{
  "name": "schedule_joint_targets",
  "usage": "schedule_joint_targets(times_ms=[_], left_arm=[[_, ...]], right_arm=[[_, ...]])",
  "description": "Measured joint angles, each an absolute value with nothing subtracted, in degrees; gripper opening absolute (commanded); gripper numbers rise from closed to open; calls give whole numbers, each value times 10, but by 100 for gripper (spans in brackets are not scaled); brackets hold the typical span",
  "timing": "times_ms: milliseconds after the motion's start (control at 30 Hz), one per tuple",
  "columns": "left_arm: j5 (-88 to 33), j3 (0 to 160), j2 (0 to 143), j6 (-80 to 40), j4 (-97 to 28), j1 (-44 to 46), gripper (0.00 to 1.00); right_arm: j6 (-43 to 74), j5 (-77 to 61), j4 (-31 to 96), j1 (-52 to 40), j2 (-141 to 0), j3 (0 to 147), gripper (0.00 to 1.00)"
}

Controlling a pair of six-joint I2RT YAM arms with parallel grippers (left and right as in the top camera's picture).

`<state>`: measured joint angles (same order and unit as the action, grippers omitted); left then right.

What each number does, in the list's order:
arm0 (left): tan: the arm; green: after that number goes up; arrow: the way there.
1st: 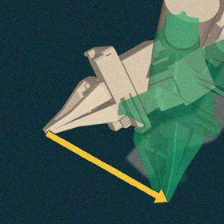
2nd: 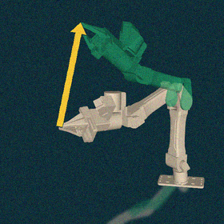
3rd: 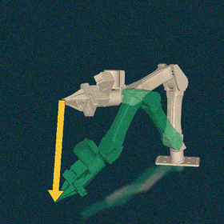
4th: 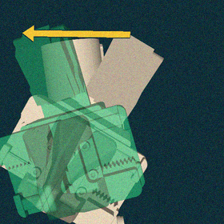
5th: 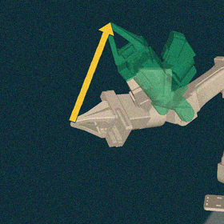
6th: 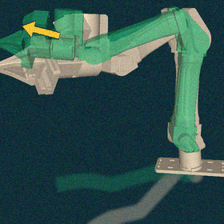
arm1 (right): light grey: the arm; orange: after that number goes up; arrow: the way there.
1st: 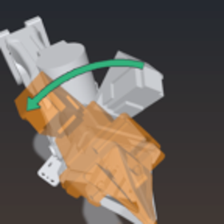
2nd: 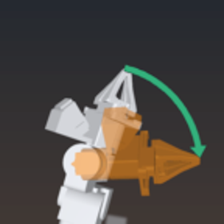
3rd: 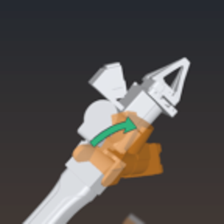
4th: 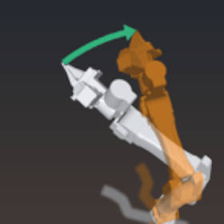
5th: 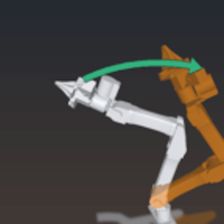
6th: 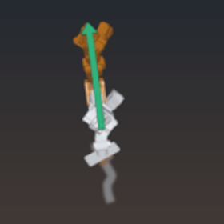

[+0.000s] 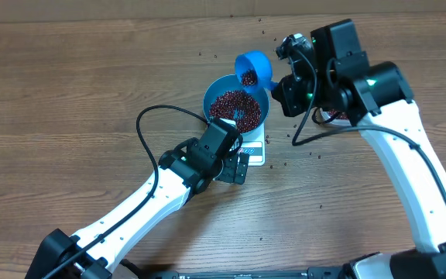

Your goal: Scoop item into bowl and weigh 150g on scale

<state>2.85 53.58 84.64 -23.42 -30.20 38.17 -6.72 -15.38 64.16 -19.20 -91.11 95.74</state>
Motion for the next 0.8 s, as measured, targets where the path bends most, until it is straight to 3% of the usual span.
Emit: schedule_joint_targets(times_ms=[533,800], left_arm=[[29,536,846,-234,-302,382,99],[29,536,846,-234,-302,382,100]], right_arm=[[-78,74,642,-308,-907,959,4],[-77,72,640,-308,-907,959,4]])
